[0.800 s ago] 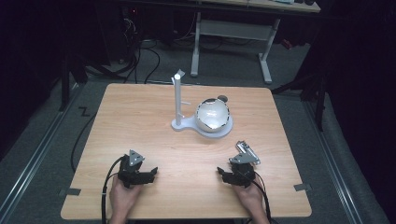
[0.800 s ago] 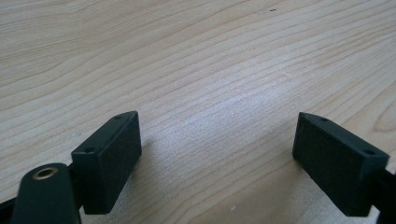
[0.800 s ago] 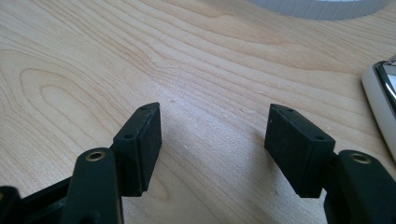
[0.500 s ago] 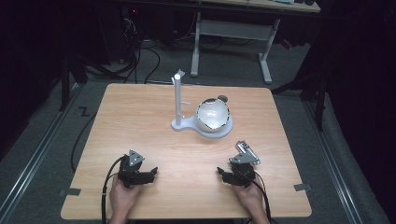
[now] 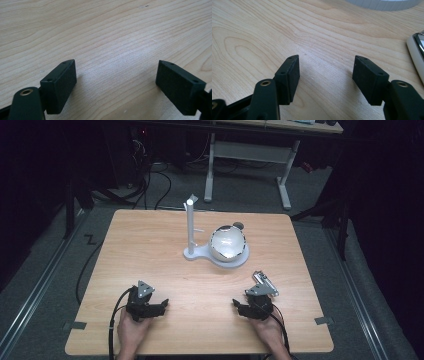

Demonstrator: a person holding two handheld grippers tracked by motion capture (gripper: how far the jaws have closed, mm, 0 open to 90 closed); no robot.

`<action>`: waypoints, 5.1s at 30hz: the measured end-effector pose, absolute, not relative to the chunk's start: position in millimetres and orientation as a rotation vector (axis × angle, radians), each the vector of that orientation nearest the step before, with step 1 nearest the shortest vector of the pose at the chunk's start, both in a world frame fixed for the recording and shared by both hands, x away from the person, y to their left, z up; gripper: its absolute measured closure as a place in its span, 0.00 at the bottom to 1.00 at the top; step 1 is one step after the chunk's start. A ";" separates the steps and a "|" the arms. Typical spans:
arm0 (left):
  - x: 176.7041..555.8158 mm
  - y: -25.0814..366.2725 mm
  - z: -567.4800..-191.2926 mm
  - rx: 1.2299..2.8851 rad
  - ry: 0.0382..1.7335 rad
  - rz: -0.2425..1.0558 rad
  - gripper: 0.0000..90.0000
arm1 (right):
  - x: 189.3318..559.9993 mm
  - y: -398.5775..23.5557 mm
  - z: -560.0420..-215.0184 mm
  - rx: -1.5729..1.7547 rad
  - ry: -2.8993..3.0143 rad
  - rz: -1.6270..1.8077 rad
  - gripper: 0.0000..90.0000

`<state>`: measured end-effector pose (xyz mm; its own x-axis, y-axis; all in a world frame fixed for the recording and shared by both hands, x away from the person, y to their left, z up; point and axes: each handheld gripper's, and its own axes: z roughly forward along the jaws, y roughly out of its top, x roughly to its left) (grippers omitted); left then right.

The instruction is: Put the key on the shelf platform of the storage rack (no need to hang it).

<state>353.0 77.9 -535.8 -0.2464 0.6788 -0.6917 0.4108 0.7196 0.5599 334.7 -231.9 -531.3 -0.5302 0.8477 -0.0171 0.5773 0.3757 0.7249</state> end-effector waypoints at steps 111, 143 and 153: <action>352.1 77.0 -535.3 0.829 1.891 0.318 0.19 | 388.1 -308.2 -523.3 1.392 2.147 0.809 0.54; 352.2 77.1 -535.3 0.827 1.891 0.322 0.19 | 366.2 -311.0 -494.9 1.328 2.143 0.889 0.55; 352.1 77.6 -535.6 0.836 1.885 0.324 0.19 | 359.7 -310.2 -480.2 1.313 2.153 0.967 0.55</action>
<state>352.1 77.6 -535.6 -0.2544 0.6756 -0.6920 0.4054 0.7241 0.5579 359.7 -310.2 -480.2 -0.4543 0.8908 -0.0091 0.5851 0.3061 0.7510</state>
